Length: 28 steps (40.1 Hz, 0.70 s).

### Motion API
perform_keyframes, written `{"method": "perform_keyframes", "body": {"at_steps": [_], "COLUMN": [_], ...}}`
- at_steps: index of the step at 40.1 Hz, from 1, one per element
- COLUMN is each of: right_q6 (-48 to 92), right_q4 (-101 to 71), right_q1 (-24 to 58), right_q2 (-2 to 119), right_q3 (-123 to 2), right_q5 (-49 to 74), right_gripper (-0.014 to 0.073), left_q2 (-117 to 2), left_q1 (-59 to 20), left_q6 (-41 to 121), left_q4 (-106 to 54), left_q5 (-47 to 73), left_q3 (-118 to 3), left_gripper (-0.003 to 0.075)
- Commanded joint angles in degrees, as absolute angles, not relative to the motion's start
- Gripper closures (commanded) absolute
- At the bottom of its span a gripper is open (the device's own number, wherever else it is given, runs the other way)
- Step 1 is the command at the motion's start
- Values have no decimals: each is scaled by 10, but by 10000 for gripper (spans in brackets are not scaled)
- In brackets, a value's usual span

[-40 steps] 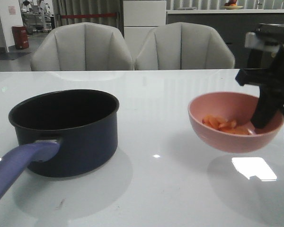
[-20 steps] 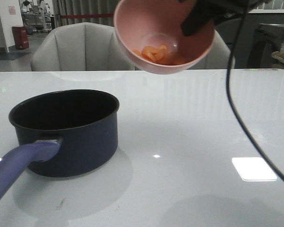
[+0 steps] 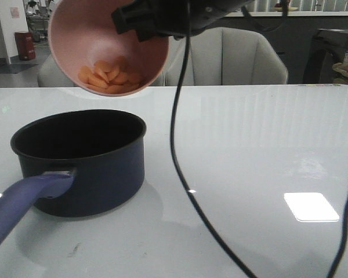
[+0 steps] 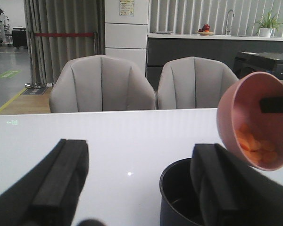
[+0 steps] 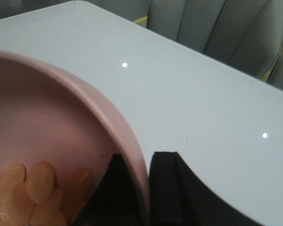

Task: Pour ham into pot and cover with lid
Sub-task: 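Lift the pink bowl and carry it over the saucepan, then tilt the pink bowl to pour the orange slices into the saucepan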

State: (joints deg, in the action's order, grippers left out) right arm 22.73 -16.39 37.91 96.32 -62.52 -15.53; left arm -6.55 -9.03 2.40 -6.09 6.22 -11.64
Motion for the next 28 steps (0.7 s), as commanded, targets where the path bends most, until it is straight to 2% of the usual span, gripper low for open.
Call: {"method": "perform_keyframes", "body": {"at_steps": [1, 14, 20, 28], "right_q6": [259, 385, 398, 423], "right_q4": [-123, -110, -85, 3], "right_q1": [396, 414, 419, 419], "right_q2": [969, 1062, 1093, 1097], "right_q3": [-649, -649, -649, -649], "right_q5": [-298, -564, -698, -730], "right_gripper": [461, 461, 461, 461], "left_q2": [-77, -77, -77, -77], "left_q1": [-94, -94, -94, -94], "left_q6": [24, 24, 24, 24], "left_q4": [-63, -63, -63, -63], "left_q5": [23, 24, 24, 25], "left_q3": [-133, -133, -133, -133], "left_gripper": [221, 222, 222, 222]}}
